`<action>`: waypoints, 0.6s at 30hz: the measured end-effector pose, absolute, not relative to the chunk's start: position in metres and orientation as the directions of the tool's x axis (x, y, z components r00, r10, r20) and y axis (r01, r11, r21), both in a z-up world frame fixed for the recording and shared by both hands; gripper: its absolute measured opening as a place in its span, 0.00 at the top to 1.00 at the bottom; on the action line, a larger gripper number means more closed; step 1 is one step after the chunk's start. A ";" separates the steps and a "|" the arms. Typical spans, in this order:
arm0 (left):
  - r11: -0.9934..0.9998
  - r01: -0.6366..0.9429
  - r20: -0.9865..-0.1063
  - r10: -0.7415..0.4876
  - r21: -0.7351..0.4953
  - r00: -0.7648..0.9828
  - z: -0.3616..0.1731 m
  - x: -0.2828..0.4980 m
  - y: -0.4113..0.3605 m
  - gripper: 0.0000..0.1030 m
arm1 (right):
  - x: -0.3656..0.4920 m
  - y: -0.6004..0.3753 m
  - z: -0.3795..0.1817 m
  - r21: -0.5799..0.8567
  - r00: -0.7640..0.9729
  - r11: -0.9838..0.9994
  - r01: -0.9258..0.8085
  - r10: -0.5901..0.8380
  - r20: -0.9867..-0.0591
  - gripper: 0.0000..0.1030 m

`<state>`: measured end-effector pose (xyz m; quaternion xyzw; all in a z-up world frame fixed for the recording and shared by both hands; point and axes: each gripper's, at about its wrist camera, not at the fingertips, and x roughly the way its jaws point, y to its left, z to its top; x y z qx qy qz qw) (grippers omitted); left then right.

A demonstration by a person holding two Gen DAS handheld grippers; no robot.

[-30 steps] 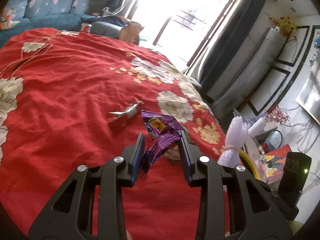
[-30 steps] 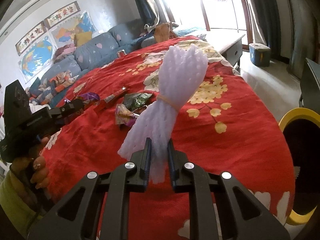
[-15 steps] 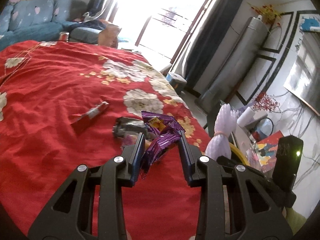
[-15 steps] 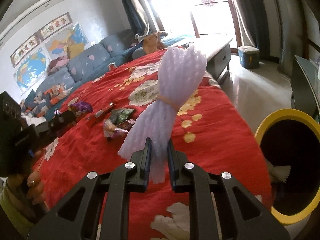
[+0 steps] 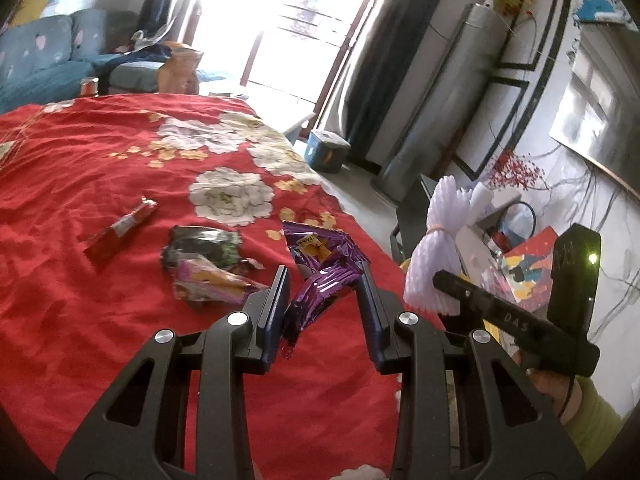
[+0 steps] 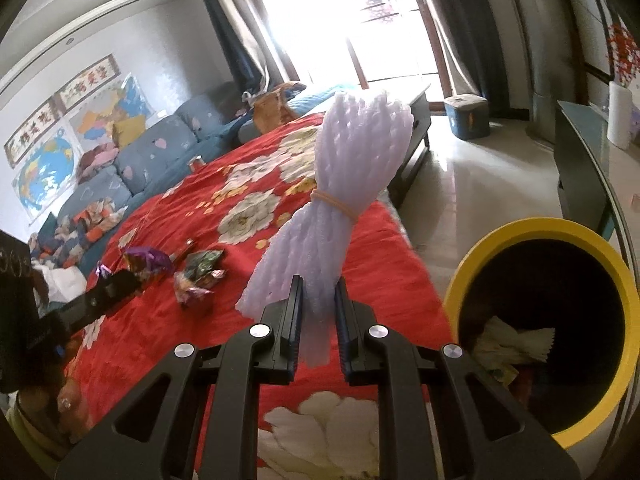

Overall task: Collect trash
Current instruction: 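Carry the purple wrapper and foam net to the yellow bin and release both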

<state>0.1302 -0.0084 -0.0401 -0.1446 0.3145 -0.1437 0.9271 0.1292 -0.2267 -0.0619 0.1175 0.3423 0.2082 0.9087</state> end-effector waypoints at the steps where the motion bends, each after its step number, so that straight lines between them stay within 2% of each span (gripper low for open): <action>1: 0.917 0.181 -0.543 -0.361 -0.356 0.758 -0.040 0.131 -0.011 0.74 | 0.130 -0.230 -0.062 0.359 0.683 0.887 -0.291 0.455 -0.571 0.85; 18: 0.906 0.302 -0.564 -0.421 -0.295 0.710 -0.036 0.137 -0.074 0.74 | 0.133 -0.290 -0.067 0.368 0.742 0.916 -0.160 0.358 -0.567 0.85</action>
